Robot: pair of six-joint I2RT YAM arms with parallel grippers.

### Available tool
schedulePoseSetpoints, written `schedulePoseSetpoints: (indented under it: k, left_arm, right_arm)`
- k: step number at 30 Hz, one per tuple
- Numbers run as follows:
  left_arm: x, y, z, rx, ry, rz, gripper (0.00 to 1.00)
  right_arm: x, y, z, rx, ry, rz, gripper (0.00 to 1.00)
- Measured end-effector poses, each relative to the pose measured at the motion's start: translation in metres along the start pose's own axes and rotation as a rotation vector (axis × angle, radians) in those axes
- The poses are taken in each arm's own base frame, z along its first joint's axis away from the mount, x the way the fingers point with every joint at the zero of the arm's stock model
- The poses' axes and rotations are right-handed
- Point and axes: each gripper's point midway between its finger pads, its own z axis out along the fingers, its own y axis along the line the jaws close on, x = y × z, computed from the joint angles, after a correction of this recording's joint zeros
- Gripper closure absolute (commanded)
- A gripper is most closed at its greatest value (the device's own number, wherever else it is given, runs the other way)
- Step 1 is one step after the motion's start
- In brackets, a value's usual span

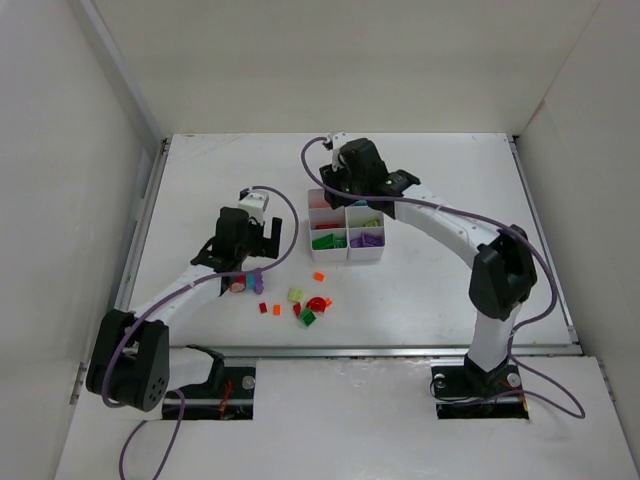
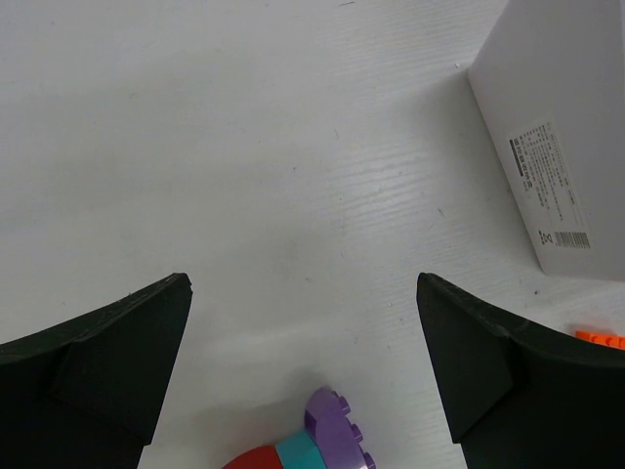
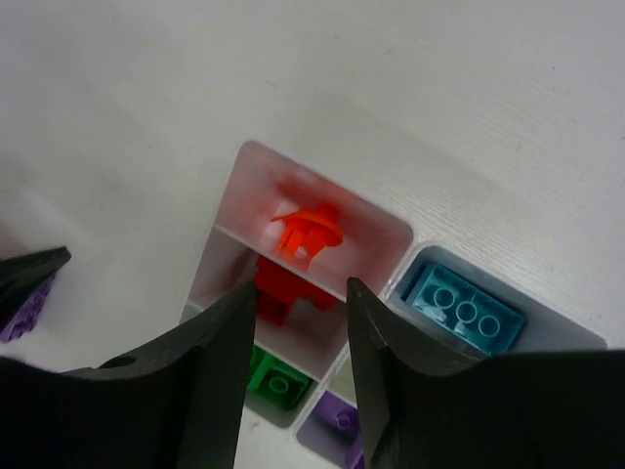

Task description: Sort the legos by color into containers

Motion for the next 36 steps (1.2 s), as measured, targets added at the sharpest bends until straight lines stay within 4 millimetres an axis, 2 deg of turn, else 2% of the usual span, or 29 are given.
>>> schedulePoseSetpoints:
  k: [3,5,6,9,12,14,16,18,22,28,31,36]
  left_arm:
    - [0.0,0.003,-0.001,-0.018,-0.006,-0.001,0.0]
    - [0.002,0.006,-0.003,-0.031,-0.01,-0.001,0.0]
    - [0.003,0.007,-0.003,-0.041,-0.012,-0.001,0.0]
    - [0.006,0.009,-0.005,-0.052,-0.009,-0.001,0.0]
    - [0.005,0.011,-0.007,-0.056,-0.012,0.003,0.0]
    - [0.008,0.012,-0.009,-0.063,0.002,0.014,0.0]
    - [0.01,0.014,-0.011,-0.069,0.024,0.03,0.0]
    - [0.008,0.015,-0.013,-0.072,0.033,0.043,0.0]
    - [-0.005,0.016,-0.015,-0.074,0.024,0.056,0.0]
    - [-0.018,0.019,-0.023,-0.092,0.011,0.054,0.0]
    - [-0.019,0.021,-0.037,-0.124,0.011,0.069,0.0]
    - [-0.031,0.01,-0.067,-0.083,-0.043,0.106,0.0]
  right_arm:
    - [0.006,0.008,-0.018,-0.039,0.007,-0.057,0.49]
    - [0.022,0.021,-0.026,-0.071,0.036,-0.1,0.44]
    - [0.035,0.03,-0.03,-0.091,0.063,-0.126,0.4]
    - [0.084,0.06,-0.038,-0.163,0.163,-0.207,0.4]
    - [0.136,0.081,-0.045,-0.232,0.282,-0.272,0.4]
    - [0.161,0.082,-0.048,-0.249,0.341,-0.293,0.4]
    - [0.174,0.078,-0.049,-0.249,0.371,-0.296,0.4]
    - [0.179,0.076,-0.048,-0.249,0.377,-0.296,0.41]
    - [0.175,0.08,-0.042,-0.266,0.342,-0.292,0.42]
    - [0.171,0.089,-0.022,-0.289,0.291,-0.289,0.46]
    - [0.176,0.09,-0.018,-0.281,0.301,-0.291,0.46]
    - [0.179,0.098,-0.021,-0.287,0.309,-0.301,0.46]
